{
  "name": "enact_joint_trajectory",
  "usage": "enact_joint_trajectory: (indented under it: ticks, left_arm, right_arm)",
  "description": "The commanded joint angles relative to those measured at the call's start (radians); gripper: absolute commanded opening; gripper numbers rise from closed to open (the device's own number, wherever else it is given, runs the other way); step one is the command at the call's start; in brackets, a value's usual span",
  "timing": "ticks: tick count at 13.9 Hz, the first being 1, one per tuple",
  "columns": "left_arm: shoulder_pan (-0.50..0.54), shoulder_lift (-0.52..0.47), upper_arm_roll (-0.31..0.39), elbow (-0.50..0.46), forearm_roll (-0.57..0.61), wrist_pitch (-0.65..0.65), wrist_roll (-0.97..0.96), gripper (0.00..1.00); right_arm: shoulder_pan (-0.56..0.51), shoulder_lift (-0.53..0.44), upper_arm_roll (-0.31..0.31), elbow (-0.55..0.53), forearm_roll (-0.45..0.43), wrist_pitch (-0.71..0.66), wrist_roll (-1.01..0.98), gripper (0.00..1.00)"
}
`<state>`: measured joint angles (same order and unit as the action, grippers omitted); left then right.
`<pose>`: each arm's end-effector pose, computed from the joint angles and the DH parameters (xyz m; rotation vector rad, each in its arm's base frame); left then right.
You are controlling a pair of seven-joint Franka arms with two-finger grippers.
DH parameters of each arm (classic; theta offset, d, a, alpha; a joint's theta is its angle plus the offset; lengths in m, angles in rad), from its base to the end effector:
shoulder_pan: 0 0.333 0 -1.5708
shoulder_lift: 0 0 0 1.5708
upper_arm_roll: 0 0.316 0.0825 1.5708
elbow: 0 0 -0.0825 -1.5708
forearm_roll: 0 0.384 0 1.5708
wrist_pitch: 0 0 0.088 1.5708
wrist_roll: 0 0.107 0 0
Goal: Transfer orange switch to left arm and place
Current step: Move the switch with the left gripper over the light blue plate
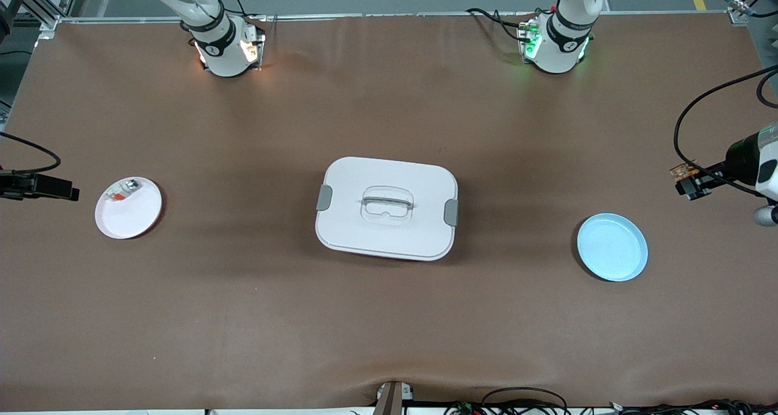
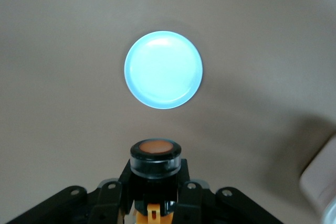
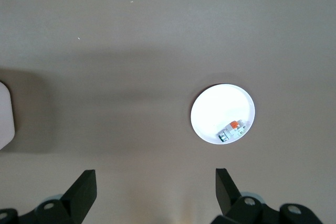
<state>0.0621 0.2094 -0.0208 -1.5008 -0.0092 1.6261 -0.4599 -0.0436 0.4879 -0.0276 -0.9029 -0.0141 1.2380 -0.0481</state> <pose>0.6163 0.0257 0.5393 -3.0361 -0.7791 0.1333 0.6533 -0.0428 0.6043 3.1145 -0.0381 -0.2402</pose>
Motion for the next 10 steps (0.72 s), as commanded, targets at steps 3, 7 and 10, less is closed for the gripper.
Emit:
enact_joint_trajectory:
  ticks: [3,7,10]
  left_arm:
    - [0.033,0.027,-0.002,-0.041,0.020,0.102,-0.440,0.00]
    - [0.038,0.057,-0.002,-0.157,0.021,0.299,-0.706,0.00]
    - [0.039,0.123,-0.001,-0.164,0.021,0.345,-0.724,0.00]
  right_arm:
    - [-0.007,-0.051,0.011,-0.014,-0.015,-0.038,-0.018,1.00]
    - [-0.010,-0.055,0.005,-0.014,-0.018,-0.104,-0.072,1.00]
    - [-0.090,-0.066,0.005,-0.014,0.089,-0.169,-0.084,1.00]
